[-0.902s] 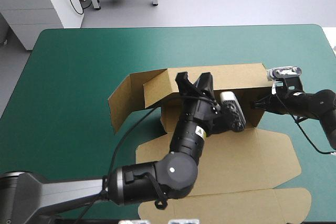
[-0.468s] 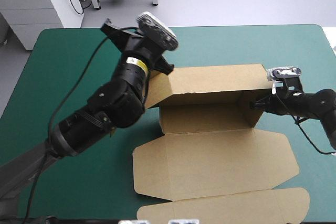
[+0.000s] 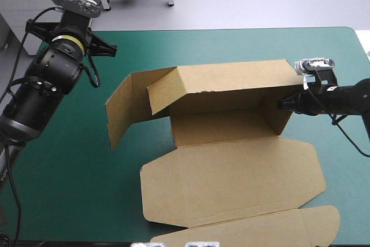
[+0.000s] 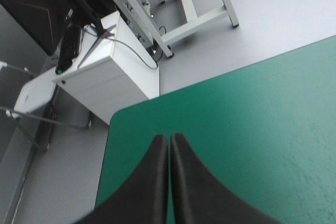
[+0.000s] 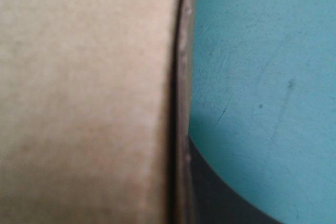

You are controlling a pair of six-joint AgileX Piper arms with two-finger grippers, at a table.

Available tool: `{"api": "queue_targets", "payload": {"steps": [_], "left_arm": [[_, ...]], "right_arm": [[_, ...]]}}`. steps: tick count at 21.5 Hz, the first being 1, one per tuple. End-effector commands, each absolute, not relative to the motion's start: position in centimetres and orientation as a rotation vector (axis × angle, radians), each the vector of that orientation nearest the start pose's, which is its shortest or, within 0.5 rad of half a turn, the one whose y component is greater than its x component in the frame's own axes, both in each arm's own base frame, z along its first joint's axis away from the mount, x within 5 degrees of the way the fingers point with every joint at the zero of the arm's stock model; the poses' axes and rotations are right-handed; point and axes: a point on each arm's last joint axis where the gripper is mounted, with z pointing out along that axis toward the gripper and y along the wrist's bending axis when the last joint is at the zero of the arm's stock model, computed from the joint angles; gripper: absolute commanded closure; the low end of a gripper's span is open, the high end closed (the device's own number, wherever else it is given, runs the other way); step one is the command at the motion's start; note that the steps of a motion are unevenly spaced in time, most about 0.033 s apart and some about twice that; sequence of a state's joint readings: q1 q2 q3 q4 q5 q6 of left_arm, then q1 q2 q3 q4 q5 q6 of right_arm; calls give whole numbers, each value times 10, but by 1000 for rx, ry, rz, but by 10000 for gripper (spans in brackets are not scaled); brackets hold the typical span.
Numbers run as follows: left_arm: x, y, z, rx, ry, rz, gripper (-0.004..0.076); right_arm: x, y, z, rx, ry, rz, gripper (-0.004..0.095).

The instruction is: Fold the box

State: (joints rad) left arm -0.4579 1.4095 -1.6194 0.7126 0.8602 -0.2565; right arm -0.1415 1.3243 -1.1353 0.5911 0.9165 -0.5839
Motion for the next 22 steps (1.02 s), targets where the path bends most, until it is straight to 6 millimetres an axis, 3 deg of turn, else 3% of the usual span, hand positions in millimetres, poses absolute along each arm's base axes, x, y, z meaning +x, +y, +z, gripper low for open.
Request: {"api": "queue_targets", "payload": {"steps": [1,5,10,13,15,18,22], "left_arm": [[282,-66,490,298,1866,342,726],[289,-31,484,183,1950,275,726],[289,4,476,119,2050,200,726],[287,25,473,55,2087,248,726],[286,33,472,7,2098,224,726],[284,33,468,18,2141,199,726],[282,26,464,72,2197,120,726]], "right_arm": [[267,5,378,-207,2298,450,883],[262,8,410,-202,2276,480,883],[252,9,425,-218,2347,483,883],[246,8,423,-213,2432,458,882],[246,18,422,-261,2441,451,883],[254,38,409,-334,2518,404,884],[282,61,380,-381,2607,349,883]]}}
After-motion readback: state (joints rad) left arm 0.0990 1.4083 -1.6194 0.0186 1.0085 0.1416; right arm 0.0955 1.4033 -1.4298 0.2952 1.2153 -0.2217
